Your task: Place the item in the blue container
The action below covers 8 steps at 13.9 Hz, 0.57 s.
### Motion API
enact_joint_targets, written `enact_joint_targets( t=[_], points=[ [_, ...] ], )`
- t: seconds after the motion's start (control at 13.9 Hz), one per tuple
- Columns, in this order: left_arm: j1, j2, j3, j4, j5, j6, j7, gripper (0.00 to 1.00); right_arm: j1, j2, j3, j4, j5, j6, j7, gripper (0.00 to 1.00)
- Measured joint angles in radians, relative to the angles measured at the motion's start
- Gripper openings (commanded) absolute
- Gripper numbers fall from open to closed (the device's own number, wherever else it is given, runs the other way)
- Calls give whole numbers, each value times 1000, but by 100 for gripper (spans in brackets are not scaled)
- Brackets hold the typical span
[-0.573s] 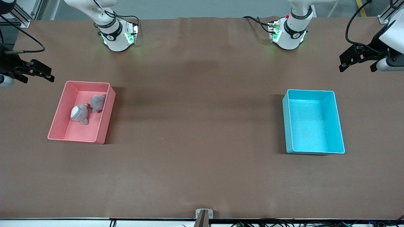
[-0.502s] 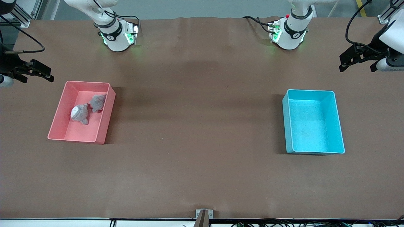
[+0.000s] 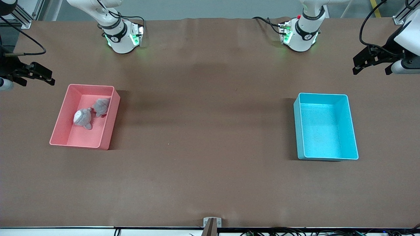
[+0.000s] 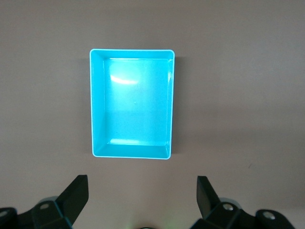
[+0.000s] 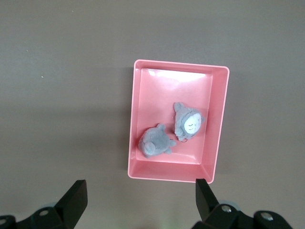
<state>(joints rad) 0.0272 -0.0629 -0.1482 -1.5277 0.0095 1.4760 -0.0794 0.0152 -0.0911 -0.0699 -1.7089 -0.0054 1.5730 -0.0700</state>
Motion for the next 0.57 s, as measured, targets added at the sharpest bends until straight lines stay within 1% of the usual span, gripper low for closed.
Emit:
enact_joint_targets(
  t=[0.57],
  points=[
    [-1, 4, -1, -1, 0, -18, 3, 100, 0, 0, 0, 0, 0, 0, 0, 100]
  ],
)
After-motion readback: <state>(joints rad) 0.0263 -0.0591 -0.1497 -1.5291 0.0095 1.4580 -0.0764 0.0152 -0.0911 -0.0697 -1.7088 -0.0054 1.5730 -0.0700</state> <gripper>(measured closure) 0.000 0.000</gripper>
